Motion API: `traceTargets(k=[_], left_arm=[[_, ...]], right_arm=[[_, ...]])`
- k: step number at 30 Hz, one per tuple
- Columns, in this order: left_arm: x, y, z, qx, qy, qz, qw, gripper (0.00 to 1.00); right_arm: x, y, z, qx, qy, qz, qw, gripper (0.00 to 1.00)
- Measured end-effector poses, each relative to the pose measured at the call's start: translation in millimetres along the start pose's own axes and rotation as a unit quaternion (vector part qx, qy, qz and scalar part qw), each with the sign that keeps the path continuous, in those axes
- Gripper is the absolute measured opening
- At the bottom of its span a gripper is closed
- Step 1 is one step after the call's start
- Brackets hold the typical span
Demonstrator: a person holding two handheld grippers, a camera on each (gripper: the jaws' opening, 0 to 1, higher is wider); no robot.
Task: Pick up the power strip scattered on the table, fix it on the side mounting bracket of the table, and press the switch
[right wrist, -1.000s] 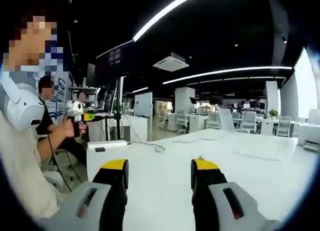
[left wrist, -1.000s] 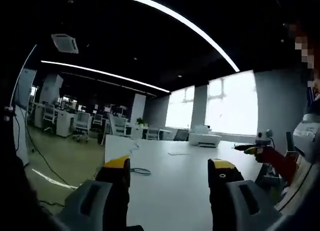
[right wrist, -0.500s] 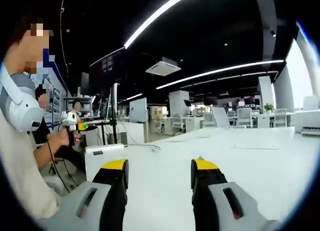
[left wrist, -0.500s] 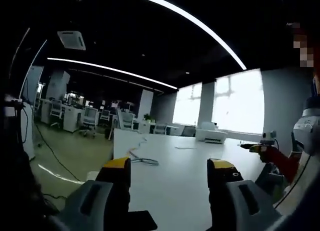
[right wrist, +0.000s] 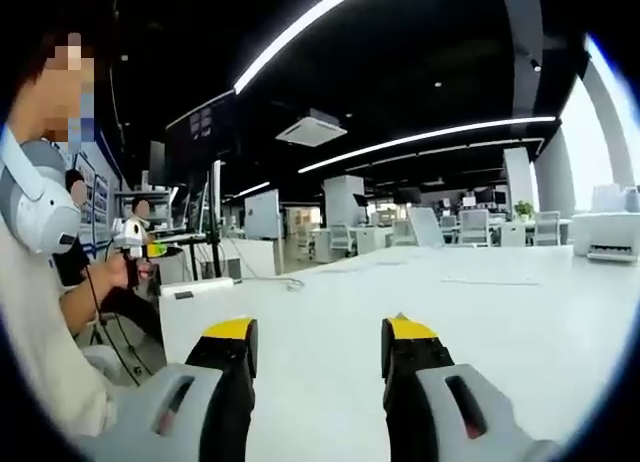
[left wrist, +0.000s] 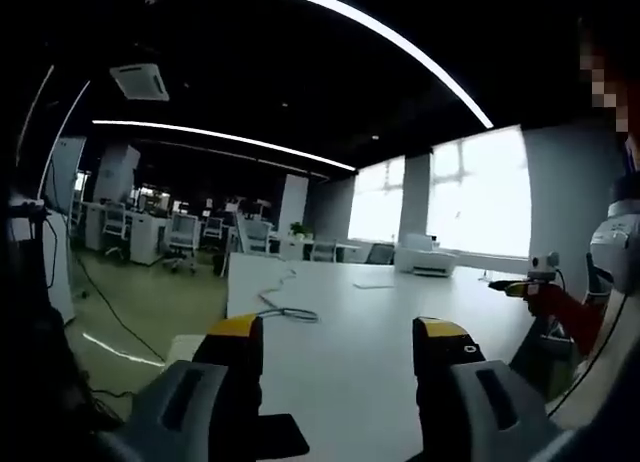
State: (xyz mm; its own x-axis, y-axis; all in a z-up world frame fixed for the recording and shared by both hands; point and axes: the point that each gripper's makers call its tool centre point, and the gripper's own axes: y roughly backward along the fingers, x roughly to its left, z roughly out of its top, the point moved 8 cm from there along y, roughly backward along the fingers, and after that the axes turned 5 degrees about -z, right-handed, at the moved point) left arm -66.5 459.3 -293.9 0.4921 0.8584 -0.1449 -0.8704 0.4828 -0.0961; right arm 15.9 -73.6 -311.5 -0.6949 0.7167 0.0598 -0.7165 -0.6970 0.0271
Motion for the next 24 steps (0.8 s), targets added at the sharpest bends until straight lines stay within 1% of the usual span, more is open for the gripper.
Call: traceTargets(k=[4, 6, 8, 14, 16, 17, 18, 22, 24], left_arm=[[-0.4, 0.2, 1.3, 0.0, 0.003, -0.004, 1.0, 0.63], [-1.3, 1.4, 1.2, 0.007, 0.024, -0.021, 0.9995, 0.65], [1.2, 3.1, 3.7, 0.005, 0.022, -0.019, 0.9996, 0.65], [5.3, 9.3, 10.4, 0.014, 0.011, -0.002, 0.9998, 0.65], [6.7, 11.4, 12.0, 0.018, 0.03, -0.001, 0.9994, 0.65], [7.9, 12.4, 13.4, 0.017, 0.03, -0.001, 0.9994, 0.66], [8.0, 13.7, 14.7, 0.018, 0.026, -0.001, 0.9995, 0.66], [11.7, 19.9, 17.8, 0.043, 0.0, 0.014, 0.999, 0.65], [15.5, 24.4, 22.1, 0.05, -0.009, 0.021, 0.9985, 0.64]], right_arm=[[-1.1, 1.2, 0.0, 0.001, 0.002, -0.002, 1.0, 0.45], [-2.0, 1.9, 0.1, -0.002, 0.002, -0.001, 1.0, 0.45], [-2.5, 3.4, -0.6, -0.005, 0.001, 0.002, 1.0, 0.45], [-2.2, 5.4, -2.9, -0.001, 0.002, 0.006, 1.0, 0.45], [-2.6, 5.6, -3.0, -0.001, 0.003, 0.005, 1.0, 0.45], [-2.7, 5.7, -3.0, -0.001, 0.002, 0.005, 1.0, 0.45], [-2.9, 5.8, -3.0, -0.002, 0.002, 0.005, 1.0, 0.45], [-3.3, 6.2, -3.8, -0.001, 0.002, 0.008, 1.0, 0.45], [-3.5, 6.6, -4.8, 0.001, 0.002, 0.009, 1.0, 0.45]])
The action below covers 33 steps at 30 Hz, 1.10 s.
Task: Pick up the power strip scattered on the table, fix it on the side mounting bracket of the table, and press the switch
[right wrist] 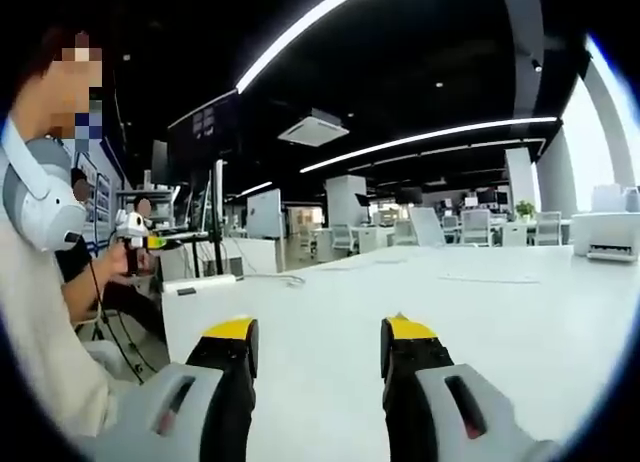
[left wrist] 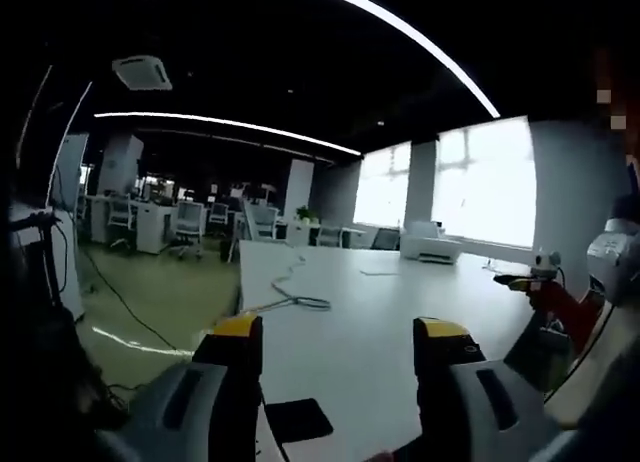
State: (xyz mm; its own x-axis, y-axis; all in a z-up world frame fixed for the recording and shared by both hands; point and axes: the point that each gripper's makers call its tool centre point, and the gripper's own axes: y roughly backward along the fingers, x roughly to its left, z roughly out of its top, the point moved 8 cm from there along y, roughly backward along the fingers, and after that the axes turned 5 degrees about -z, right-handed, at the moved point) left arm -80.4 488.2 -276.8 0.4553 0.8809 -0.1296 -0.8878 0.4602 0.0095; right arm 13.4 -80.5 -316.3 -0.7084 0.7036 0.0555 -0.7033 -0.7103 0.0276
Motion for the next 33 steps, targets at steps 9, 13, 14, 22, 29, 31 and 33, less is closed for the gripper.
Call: traceTargets(k=[9, 13, 14, 22, 29, 31, 33], left_arm=[[30.7, 27.3, -3.2, 0.049, -0.009, 0.066, 0.9966, 0.57], [36.1, 36.8, -2.1, 0.033, 0.015, 0.062, 0.9974, 0.56], [37.7, 38.8, -1.0, 0.031, 0.016, 0.062, 0.9975, 0.56], [41.7, 40.7, 5.8, 0.061, 0.007, 0.039, 0.9973, 0.56], [49.6, 41.7, 1.8, 0.122, -0.01, 0.021, 0.9923, 0.54], [53.3, 42.2, -0.7, 0.137, -0.01, 0.022, 0.9903, 0.54], [54.8, 42.6, -2.5, 0.149, -0.014, 0.023, 0.9885, 0.54]], right_arm=[[-0.2, 3.9, -1.2, 0.0, 0.0, 0.0, 1.0, 0.45], [0.1, 5.6, -2.7, 0.004, 0.002, 0.0, 1.0, 0.45], [0.3, 5.8, -2.7, 0.005, 0.002, 0.0, 1.0, 0.45], [2.9, 3.6, 1.0, 0.009, 0.012, 0.005, 0.9999, 0.45], [3.8, 1.2, 1.6, 0.01, 0.014, 0.006, 0.9998, 0.44], [3.8, 0.3, 1.0, 0.011, 0.013, 0.008, 0.9998, 0.44], [3.9, -0.7, 0.3, 0.012, 0.013, 0.008, 0.9998, 0.44]])
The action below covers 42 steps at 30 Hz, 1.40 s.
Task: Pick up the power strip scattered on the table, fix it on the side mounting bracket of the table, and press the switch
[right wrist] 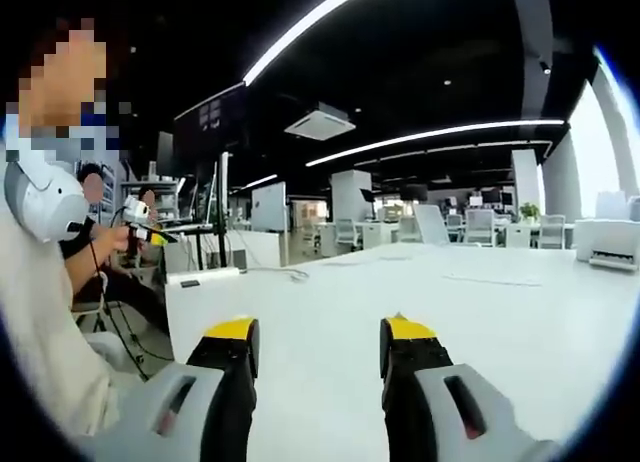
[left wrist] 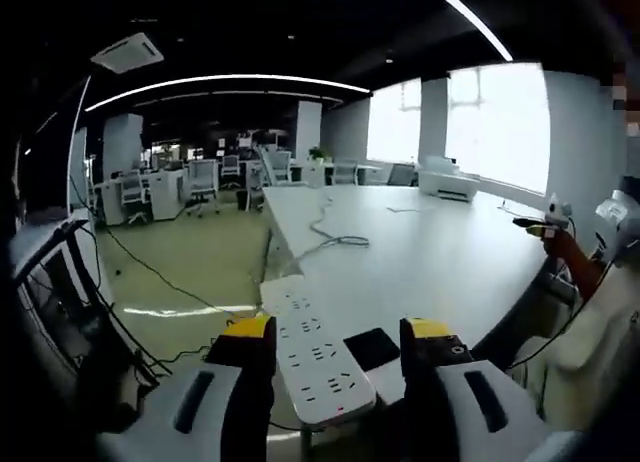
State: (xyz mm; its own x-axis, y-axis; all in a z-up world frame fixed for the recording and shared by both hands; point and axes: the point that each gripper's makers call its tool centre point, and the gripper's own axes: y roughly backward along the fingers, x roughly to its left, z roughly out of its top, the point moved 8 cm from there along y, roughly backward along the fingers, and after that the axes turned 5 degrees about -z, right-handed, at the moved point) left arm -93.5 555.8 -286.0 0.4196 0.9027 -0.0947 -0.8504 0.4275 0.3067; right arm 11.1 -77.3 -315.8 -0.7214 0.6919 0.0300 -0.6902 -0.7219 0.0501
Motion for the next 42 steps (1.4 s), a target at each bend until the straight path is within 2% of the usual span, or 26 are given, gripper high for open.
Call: traceTargets(k=[5, 8, 17, 25, 29, 33, 37, 42], left_arm=[[1.9, 0.8, 0.4, 0.009, -0.005, 0.001, 0.9999, 0.54], [6.1, 1.2, 2.6, 0.015, 0.002, -0.011, 0.9998, 0.54], [16.9, 4.0, 3.4, 0.073, -0.007, -0.011, 0.9972, 0.53], [19.6, -1.9, -4.2, 0.124, -0.021, -0.026, 0.9917, 0.52], [24.3, -4.2, -10.2, 0.155, -0.025, -0.037, 0.9869, 0.49], [28.2, -3.8, -12.1, 0.166, -0.034, -0.036, 0.9848, 0.47], [27.6, -5.7, -12.0, 0.167, -0.032, -0.048, 0.9843, 0.47], [26.9, -10.3, -16.1, 0.191, -0.038, -0.051, 0.9796, 0.44]], right_arm=[[-0.2, -2.0, -1.4, 0.002, -0.001, 0.002, 1.0, 0.44], [-0.3, -3.1, -1.9, 0.003, -0.002, 0.003, 1.0, 0.44], [1.6, -8.4, -2.9, 0.005, -0.001, 0.009, 0.9999, 0.44], [3.8, -10.5, -6.9, 0.008, -0.005, 0.011, 0.9999, 0.44], [4.5, -8.9, -6.5, 0.009, -0.003, 0.01, 0.9999, 0.44], [4.3, -6.7, -6.4, 0.009, -0.003, 0.007, 0.9999, 0.43], [5.2, -4.9, -6.2, 0.011, -0.001, 0.005, 0.9999, 0.43], [6.8, -4.9, -4.2, 0.009, 0.002, 0.003, 0.9999, 0.41]])
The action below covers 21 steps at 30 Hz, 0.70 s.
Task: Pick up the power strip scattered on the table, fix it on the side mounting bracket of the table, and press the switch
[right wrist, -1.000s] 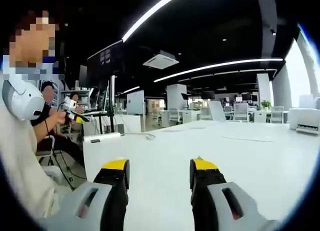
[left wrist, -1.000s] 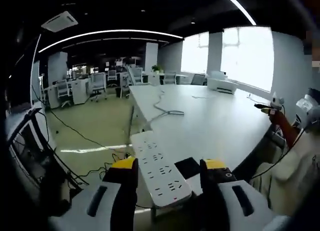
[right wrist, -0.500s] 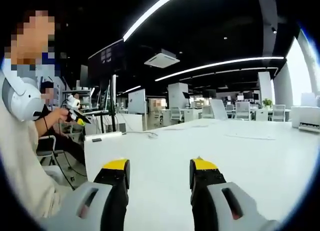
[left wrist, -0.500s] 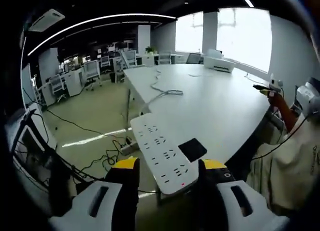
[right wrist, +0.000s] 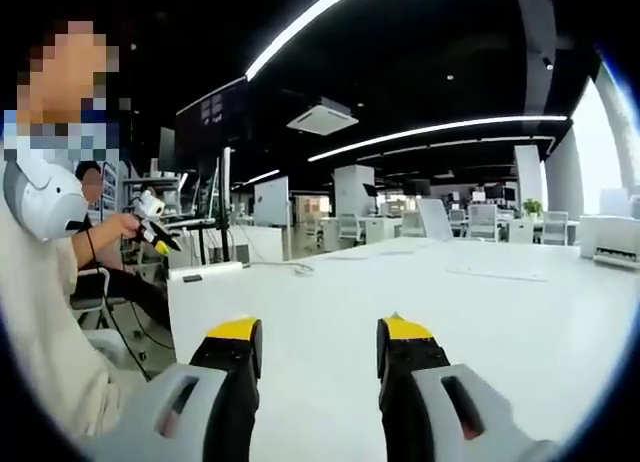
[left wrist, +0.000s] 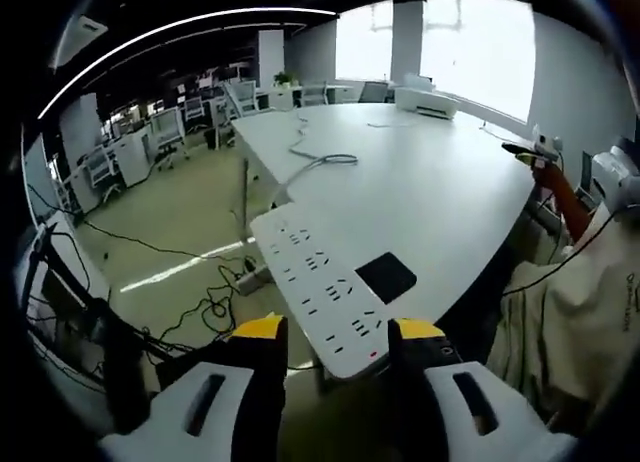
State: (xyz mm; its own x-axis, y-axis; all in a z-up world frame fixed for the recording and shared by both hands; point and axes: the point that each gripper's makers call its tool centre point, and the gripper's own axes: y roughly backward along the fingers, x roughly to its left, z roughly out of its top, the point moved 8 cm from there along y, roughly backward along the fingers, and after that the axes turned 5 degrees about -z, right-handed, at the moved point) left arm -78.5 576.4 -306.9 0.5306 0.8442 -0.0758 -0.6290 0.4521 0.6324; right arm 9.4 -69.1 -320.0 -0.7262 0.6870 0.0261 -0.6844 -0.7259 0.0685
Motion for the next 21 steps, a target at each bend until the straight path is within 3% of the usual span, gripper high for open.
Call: traceTargets(k=[6, 21], left_arm=[[0.4, -4.1, -5.0, 0.013, 0.016, -0.009, 0.9998, 0.45], [-3.4, -17.8, -7.2, 0.05, 0.008, -0.025, 0.9984, 0.44]], right_arm=[[1.5, 0.8, -0.8, 0.0, 0.0, 0.0, 1.0, 0.41], [6.0, -0.7, -0.2, 0.004, 0.005, 0.005, 1.0, 0.4]])
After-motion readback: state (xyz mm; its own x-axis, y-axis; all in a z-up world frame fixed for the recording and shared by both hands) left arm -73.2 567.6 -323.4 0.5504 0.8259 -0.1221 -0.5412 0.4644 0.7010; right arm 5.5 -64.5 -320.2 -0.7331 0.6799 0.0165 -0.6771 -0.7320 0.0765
